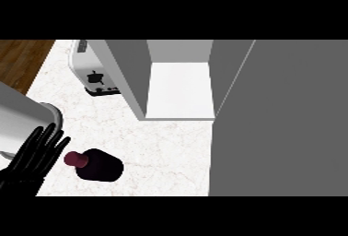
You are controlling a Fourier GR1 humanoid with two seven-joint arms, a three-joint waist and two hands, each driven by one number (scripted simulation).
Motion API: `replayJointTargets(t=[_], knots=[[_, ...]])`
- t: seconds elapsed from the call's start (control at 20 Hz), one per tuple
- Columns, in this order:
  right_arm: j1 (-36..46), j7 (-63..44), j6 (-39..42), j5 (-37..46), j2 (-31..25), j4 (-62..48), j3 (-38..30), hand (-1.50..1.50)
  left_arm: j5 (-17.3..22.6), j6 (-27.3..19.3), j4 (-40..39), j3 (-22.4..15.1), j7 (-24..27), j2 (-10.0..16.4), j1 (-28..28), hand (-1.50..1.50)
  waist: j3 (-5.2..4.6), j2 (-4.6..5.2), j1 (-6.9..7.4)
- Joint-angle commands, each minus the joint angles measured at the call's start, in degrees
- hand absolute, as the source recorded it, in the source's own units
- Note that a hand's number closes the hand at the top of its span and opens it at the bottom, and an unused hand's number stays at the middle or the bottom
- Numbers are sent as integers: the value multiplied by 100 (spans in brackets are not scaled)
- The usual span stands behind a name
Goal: Pick up the wine, place it into the cabinet and close the cabinet
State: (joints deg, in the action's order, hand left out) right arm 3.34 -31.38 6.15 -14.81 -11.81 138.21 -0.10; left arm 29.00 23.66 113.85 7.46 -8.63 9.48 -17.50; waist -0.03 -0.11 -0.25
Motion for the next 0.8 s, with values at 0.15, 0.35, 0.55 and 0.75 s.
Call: replayJointTargets(t=[0.15, 0.35, 0.55, 0.75], knots=[[119, -568, -242, -491, 67, 880, -44, -150, -642, 127, -742, -61, 582, -284, 213, -150, -1, 1, -6], [-5, -678, -189, -606, 62, 929, -166, -150, -513, 548, -1195, 243, 929, -69, 233, -150, 0, -2, -2], [-545, -476, -124, -316, 269, 1298, 196, -150, -893, 422, -2045, 283, 1233, -150, 828, -150, 0, -5, -92], [124, -829, -234, -558, 56, 1074, -144, -150, -911, 954, -2178, 306, 1509, 48, 433, -150, -1, -4, -9]])
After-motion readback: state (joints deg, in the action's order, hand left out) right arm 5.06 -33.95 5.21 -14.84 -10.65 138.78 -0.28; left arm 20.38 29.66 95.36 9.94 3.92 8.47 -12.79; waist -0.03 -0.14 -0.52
